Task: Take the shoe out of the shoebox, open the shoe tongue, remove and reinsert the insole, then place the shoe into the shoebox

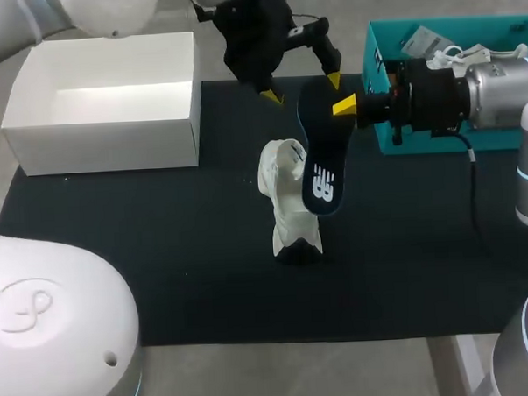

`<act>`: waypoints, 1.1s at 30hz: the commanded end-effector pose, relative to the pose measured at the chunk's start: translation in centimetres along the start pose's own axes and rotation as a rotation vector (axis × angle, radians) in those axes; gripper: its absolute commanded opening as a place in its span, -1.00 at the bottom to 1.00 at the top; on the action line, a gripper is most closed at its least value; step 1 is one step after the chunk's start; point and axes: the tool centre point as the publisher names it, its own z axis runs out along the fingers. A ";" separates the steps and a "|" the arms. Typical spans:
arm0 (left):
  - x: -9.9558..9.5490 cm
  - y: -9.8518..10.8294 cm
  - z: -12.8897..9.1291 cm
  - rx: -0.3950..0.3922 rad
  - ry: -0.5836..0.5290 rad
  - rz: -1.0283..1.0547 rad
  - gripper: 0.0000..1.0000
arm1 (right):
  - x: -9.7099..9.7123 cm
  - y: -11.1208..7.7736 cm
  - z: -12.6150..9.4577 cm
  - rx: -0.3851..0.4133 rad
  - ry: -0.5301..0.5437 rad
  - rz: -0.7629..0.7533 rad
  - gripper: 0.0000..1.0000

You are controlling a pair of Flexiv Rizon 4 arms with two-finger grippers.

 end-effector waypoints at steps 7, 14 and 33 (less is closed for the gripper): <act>-0.1 0.4 0.0 -0.011 0.098 -0.052 1.00 | -0.1 0.1 0.1 -0.006 0.003 0.007 -1.00; 0.2 -0.2 0.2 -0.014 0.250 -0.075 1.00 | -0.3 0.4 0.1 0.007 -0.003 0.014 -1.00; -0.3 0.3 0.5 0.010 0.292 -0.165 1.00 | -0.2 1.1 0.4 0.027 0.005 0.017 -1.00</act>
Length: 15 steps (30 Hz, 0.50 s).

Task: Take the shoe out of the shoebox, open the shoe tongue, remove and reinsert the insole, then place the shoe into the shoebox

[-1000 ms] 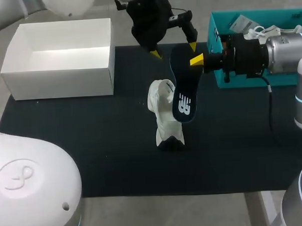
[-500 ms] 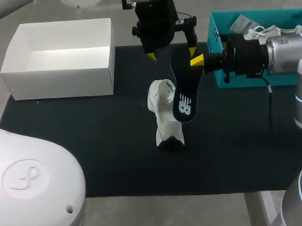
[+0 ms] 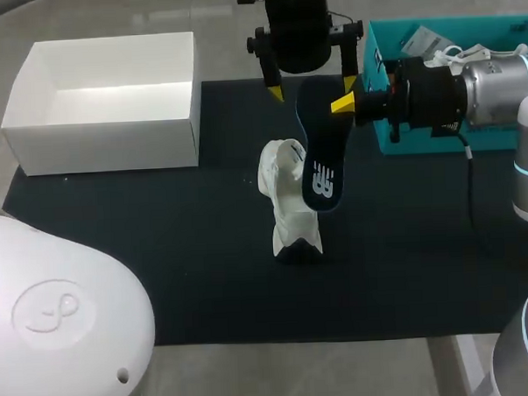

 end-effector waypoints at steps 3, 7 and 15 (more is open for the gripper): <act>-0.1 -0.1 -0.3 0.008 -0.007 0.023 1.00 | -0.1 0.4 0.2 0.006 0.000 0.003 -1.00; -0.2 -0.1 -0.4 0.010 -0.012 0.025 1.00 | -0.2 0.4 0.3 0.003 0.003 0.003 -1.00; 0.8 0.5 -0.6 -0.020 -0.139 0.047 1.00 | -0.4 0.3 0.2 -0.004 0.008 0.009 -1.00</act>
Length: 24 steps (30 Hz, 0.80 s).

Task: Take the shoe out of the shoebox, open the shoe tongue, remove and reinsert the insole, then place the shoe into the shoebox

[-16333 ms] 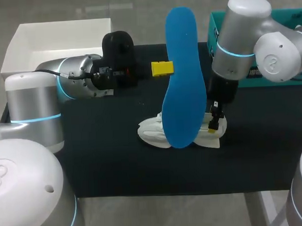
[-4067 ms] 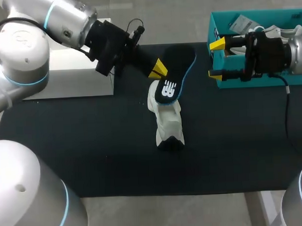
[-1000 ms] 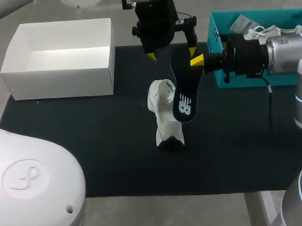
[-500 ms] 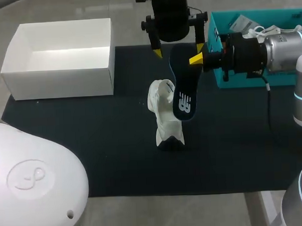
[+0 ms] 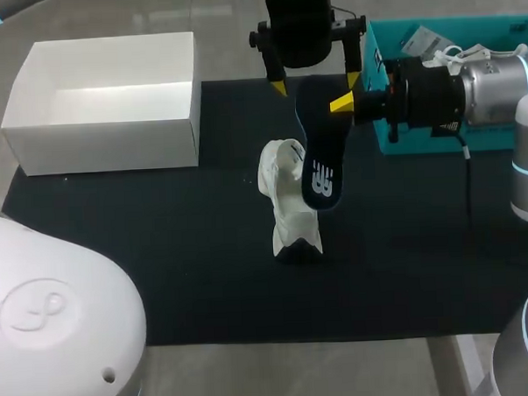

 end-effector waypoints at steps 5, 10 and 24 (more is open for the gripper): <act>3.8 0.8 -0.5 0.098 -0.479 -0.067 1.00 | -0.1 -0.3 -0.1 -0.006 0.003 0.008 -1.00; 5.9 1.5 -1.2 0.213 -0.861 -0.118 1.00 | -0.1 -0.2 -0.1 0.005 -0.002 0.014 -1.00; 6.4 1.5 -2.2 0.180 -0.935 -0.026 1.00 | 0.4 0.0 0.1 0.012 -0.003 0.026 -1.00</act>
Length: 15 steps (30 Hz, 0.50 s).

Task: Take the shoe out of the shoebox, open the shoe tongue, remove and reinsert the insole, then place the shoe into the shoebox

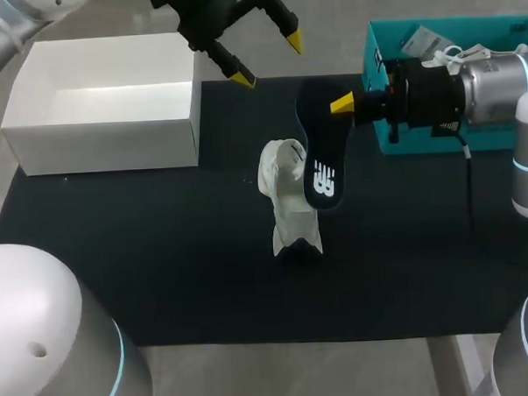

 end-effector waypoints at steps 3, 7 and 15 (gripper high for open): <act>1.0 0.0 0.2 0.029 -0.425 0.023 1.00 | 1.5 0.1 -0.3 -0.028 0.041 -0.007 -1.00; 2.0 0.2 1.4 -0.037 -0.460 0.015 1.00 | 2.7 0.3 -1.0 -0.049 0.094 -0.001 -1.00; 2.2 1.2 4.0 -0.187 -0.528 0.012 1.00 | 4.5 0.7 -1.3 -0.037 0.080 0.054 -1.00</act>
